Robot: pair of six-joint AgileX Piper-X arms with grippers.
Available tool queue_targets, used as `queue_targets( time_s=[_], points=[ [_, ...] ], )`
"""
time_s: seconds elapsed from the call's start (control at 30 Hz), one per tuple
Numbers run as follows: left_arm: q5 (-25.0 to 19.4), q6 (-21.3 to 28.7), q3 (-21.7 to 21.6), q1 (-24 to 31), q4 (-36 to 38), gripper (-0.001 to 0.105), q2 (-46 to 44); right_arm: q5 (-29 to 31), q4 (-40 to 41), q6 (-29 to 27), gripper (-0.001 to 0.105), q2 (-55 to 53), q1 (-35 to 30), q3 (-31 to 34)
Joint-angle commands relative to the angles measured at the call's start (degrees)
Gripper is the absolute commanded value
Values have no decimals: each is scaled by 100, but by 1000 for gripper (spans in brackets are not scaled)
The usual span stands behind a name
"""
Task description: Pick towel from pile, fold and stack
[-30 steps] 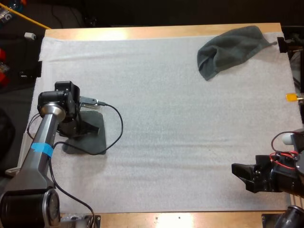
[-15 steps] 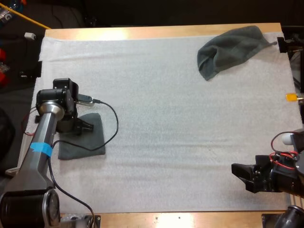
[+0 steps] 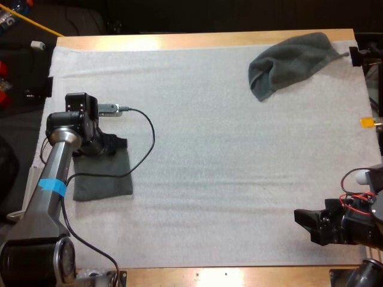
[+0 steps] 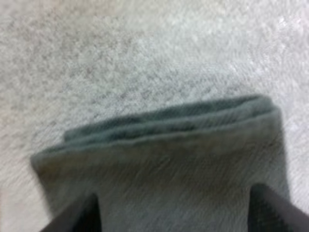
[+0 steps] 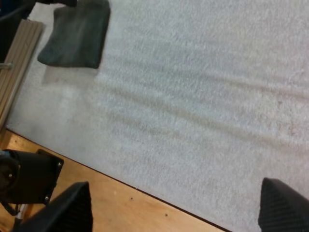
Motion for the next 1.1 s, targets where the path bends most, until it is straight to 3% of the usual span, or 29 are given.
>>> queue_targets(
  time_s=[0.0,0.2,0.33,0.5,0.9,1.07],
  points=[
    [79,-87,-24,4,-78,61,109,40,20,18,68,-1,-12,-46],
    [85,-82,-24,4,-7,61,563,40,20,18,68,-1,-12,-46],
    [341,295,-24,4,21,61,753,40,20,18,68,-1,-12,-46],
    [331,325,-52,4,153,61,754,40,20,18,68,-1,-12,-46],
    [238,325,-57,4,1013,61,-43,-186,20,146,68,-1,-12,-46],
    [146,325,122,4,1035,61,-322,-315,20,146,68,-1,-12,-46]
  ],
)
